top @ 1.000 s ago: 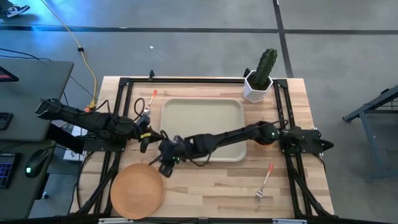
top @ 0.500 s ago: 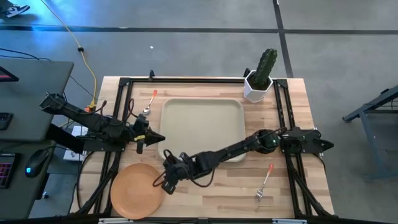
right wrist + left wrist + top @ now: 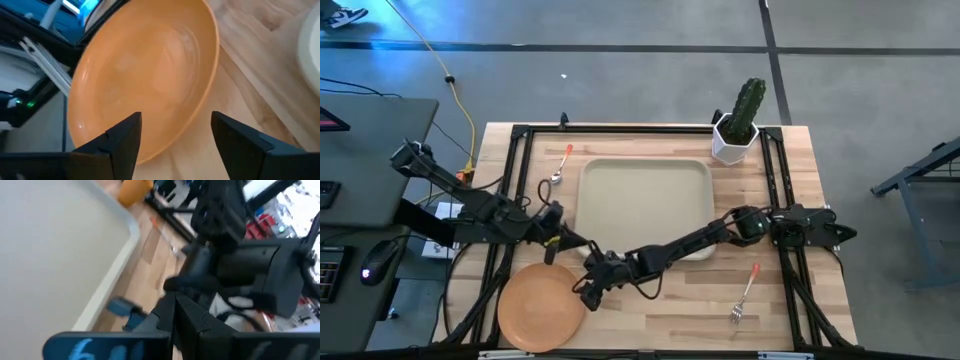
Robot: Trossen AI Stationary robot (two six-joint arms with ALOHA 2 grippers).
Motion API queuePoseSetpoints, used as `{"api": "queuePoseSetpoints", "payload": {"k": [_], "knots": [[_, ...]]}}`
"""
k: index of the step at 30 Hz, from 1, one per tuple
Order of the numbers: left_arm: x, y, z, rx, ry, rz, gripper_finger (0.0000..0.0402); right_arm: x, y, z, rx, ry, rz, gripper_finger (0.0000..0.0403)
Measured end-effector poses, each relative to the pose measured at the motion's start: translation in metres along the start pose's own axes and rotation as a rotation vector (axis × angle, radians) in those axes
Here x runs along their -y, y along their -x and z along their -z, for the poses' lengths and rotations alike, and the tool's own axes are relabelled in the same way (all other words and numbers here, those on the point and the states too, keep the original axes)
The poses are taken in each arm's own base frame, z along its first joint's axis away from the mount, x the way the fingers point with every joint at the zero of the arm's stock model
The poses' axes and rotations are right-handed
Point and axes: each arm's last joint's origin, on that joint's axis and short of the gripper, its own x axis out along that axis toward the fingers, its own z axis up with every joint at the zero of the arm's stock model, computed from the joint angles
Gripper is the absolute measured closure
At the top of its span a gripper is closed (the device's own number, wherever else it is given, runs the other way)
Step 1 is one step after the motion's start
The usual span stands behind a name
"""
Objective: Pick and place plate/cup/fork/spoon on tray
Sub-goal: Put the orange plate on the center of the brown tray
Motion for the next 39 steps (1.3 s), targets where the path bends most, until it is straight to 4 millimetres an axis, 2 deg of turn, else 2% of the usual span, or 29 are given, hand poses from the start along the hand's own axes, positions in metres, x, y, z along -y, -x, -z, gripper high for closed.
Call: {"api": "queuePoseSetpoints", "payload": {"k": [11,18,29,34,39], "knots": [[-0.001,-0.011,0.013,-0.117,-0.023,-0.004,0.0399,0.013,-0.015,0.022,-0.080,0.003,-0.025,0.0171],[-0.002,-0.012,0.013,-0.126,-0.025,-0.003,0.0399,0.014,-0.026,0.030,-0.056,-0.085,-0.068,0.0171],[-0.002,-0.012,0.014,-0.151,-0.026,0.003,0.0399,0.018,-0.029,0.024,-0.012,-0.164,-0.078,0.0174],[-0.005,-0.012,0.016,-0.171,-0.045,-0.032,0.0399,0.028,-0.036,0.015,0.016,-0.290,-0.104,0.0193],[-0.006,-0.012,0.017,-0.174,-0.039,-0.036,0.0399,0.031,-0.039,0.015,0.017,-0.291,-0.105,0.0215]]}}
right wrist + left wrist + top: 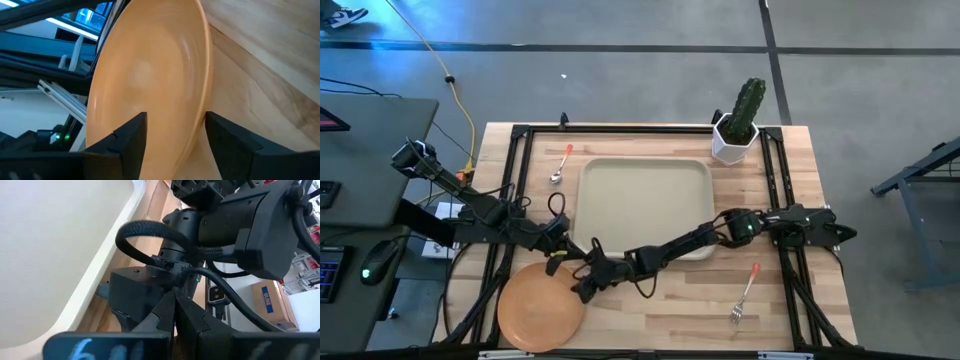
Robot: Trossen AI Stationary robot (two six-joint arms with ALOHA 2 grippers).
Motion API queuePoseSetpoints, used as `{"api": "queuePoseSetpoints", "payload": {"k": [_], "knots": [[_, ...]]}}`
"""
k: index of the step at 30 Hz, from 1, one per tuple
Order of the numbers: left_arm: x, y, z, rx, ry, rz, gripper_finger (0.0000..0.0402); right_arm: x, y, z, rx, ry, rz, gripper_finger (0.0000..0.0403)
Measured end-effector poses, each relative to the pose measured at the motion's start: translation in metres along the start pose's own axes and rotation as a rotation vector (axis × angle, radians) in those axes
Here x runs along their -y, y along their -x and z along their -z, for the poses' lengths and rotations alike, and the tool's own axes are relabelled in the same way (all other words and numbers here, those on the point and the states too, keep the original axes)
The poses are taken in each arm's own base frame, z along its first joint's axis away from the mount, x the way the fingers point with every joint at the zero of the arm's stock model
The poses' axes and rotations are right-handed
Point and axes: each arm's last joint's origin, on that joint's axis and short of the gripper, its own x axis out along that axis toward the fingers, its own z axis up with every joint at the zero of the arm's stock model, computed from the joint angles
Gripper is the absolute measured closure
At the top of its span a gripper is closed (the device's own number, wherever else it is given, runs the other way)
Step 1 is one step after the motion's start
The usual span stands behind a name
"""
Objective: Pick and place plate/cup/fork/spoon on tray
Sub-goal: Put the orange plate on the center of the brown tray
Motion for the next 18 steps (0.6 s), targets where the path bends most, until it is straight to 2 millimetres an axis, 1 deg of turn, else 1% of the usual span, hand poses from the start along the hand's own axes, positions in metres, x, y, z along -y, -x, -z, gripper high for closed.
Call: {"api": "queuePoseSetpoints", "payload": {"k": [4,10,18], "knots": [[0.000,0.000,0.000,0.000,0.000,0.000,0.0399,0.003,0.000,0.001,-0.009,0.007,0.020,0.0240],[0.000,0.000,0.000,-0.002,-0.001,-0.004,0.0399,0.011,0.001,0.006,-0.068,0.043,0.112,0.0280],[-0.002,0.000,0.001,-0.011,-0.003,-0.016,0.0399,0.012,0.001,0.007,-0.072,0.048,0.117,0.0327]]}}
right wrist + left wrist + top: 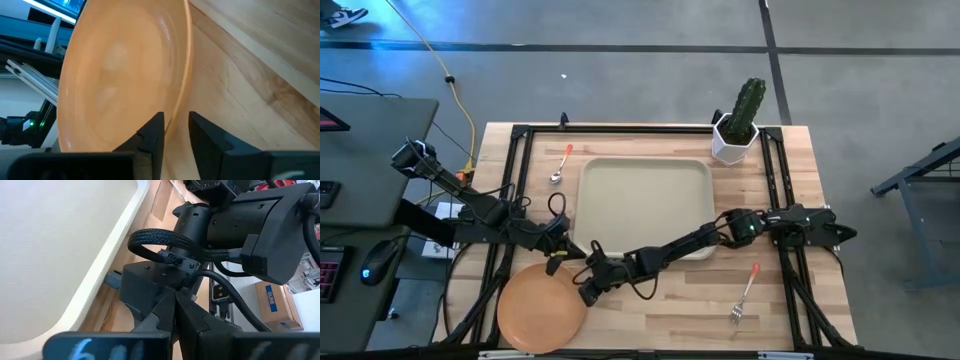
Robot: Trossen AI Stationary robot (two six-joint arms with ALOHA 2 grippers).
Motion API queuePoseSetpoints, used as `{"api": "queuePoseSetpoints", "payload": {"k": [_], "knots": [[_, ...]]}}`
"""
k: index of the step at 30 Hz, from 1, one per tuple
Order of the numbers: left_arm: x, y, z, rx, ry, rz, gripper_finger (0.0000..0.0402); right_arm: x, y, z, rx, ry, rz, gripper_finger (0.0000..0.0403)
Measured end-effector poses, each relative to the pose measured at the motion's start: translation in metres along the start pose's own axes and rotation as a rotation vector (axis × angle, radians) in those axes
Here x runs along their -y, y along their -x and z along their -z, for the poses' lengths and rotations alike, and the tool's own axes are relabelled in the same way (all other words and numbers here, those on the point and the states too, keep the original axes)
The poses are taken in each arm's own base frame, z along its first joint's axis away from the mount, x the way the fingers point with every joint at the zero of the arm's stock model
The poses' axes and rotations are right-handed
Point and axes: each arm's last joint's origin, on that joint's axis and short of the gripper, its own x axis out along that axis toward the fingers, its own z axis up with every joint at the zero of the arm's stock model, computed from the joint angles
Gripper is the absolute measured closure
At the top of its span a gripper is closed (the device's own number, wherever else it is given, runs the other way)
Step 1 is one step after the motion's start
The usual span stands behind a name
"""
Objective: Pick and place plate/cup/fork/spoon on tray
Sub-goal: Put the orange plate on the center of the brown tray
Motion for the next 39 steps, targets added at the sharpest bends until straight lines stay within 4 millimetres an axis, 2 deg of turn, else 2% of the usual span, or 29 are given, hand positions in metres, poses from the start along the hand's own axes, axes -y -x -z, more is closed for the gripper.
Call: {"api": "queuePoseSetpoints", "payload": {"k": [4,13,20,24,29,39], "knots": [[0.000,0.000,0.000,0.000,0.026,0.000,0.0399,-0.002,0.000,-0.001,0.007,0.011,-0.026,0.0331],[0.000,0.000,0.000,0.000,0.025,0.000,0.0399,0.001,-0.005,0.001,0.007,0.040,-0.048,0.0298],[0.000,0.000,0.000,-0.001,0.025,-0.001,0.0399,0.002,-0.007,0.003,-0.006,0.081,-0.057,0.0296],[0.000,0.000,0.000,-0.001,0.025,-0.001,0.0399,0.003,-0.007,0.003,-0.006,0.094,-0.057,0.0321],[0.000,0.000,0.000,-0.015,0.051,0.009,0.0399,0.001,-0.008,0.002,-0.019,0.116,-0.097,0.0391],[0.001,0.000,0.001,-0.045,0.101,0.035,0.0399,-0.020,0.003,-0.003,0.021,0.160,-0.097,0.0400]]}}
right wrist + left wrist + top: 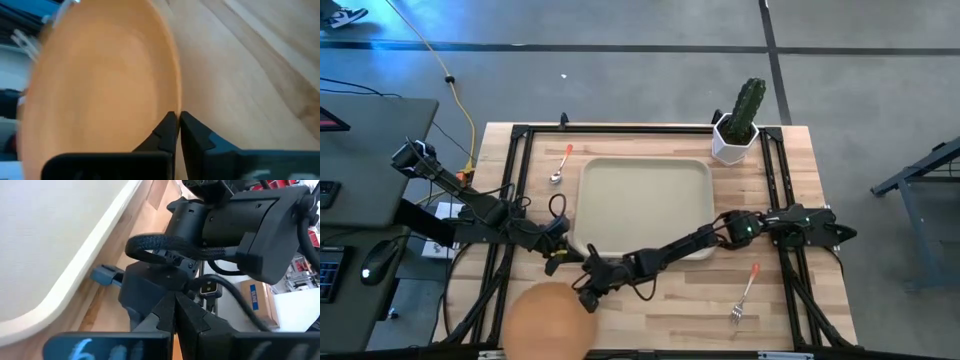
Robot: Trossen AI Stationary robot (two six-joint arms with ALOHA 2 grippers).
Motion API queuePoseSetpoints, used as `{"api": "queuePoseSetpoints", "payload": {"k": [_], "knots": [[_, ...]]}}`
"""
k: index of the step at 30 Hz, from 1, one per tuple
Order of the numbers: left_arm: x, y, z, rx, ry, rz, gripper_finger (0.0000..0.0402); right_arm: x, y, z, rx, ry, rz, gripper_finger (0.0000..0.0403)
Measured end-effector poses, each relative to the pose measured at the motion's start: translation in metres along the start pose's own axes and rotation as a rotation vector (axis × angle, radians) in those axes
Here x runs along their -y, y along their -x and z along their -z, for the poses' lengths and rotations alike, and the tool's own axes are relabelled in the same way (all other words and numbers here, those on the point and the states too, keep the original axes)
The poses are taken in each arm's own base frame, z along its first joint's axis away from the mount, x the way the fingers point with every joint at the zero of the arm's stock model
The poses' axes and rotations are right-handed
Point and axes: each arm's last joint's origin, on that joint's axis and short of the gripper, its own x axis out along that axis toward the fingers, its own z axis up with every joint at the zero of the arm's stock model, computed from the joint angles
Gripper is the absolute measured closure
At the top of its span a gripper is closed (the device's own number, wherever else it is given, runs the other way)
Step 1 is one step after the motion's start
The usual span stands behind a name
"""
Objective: Pick and place plate/cup/fork/spoon on tray
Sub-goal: Put the orange plate on the center of the brown tray
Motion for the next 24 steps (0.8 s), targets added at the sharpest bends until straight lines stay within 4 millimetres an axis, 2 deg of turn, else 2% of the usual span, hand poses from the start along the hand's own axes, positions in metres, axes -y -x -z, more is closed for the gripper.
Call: {"api": "queuePoseSetpoints", "payload": {"k": [6,12,18,24], "knots": [[0.004,0.003,-0.003,0.039,0.007,0.042,0.0399,-0.011,0.019,-0.011,0.006,0.055,0.100,0.0402],[0.012,0.009,-0.011,0.147,-0.026,0.100,0.0399,-0.005,0.033,-0.013,-0.044,0.087,0.272,0.0403],[0.016,0.019,-0.019,0.266,-0.053,0.118,0.0399,-0.009,0.043,-0.017,-0.034,0.090,0.326,0.0403],[0.019,0.028,-0.025,0.360,-0.068,0.140,0.0399,-0.018,0.058,-0.032,0.010,0.100,0.337,0.0403]]}}
